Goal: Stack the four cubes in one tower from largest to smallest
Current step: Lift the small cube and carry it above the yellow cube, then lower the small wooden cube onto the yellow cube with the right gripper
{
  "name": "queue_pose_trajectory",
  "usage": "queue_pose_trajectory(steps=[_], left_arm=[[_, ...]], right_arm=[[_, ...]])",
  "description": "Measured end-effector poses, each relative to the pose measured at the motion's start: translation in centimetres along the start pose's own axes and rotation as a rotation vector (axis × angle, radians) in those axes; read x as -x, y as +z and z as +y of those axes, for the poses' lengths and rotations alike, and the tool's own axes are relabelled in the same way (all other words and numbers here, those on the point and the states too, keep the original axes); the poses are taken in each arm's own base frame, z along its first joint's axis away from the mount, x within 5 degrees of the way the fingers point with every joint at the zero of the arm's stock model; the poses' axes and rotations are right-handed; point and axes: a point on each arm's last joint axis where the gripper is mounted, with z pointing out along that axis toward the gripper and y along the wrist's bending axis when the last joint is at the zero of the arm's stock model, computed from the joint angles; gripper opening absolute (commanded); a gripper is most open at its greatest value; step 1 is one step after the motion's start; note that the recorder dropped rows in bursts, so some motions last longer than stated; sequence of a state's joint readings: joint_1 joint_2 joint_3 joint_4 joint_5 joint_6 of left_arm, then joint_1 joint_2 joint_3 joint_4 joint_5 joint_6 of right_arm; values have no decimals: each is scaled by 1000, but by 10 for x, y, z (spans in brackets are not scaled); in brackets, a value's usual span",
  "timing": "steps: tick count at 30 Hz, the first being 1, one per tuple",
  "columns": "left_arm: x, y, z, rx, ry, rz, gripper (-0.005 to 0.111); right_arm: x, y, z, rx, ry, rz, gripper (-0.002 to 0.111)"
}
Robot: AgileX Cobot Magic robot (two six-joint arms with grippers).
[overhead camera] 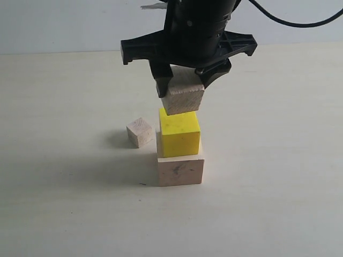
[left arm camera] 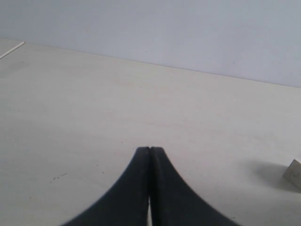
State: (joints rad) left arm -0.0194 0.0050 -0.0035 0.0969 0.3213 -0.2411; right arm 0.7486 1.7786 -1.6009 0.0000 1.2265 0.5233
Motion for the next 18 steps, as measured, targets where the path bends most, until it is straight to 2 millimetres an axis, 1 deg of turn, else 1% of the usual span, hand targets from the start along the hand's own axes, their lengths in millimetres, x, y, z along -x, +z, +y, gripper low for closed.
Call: queue_pose_trajectory(steps=[8,18], left_arm=[[0,0,0,0,0,0,0],[0,0,0,0,0,0,0]], right_arm=[[4,21,2,-26,0,44,0],[4,23,2,-28,4,48,0]])
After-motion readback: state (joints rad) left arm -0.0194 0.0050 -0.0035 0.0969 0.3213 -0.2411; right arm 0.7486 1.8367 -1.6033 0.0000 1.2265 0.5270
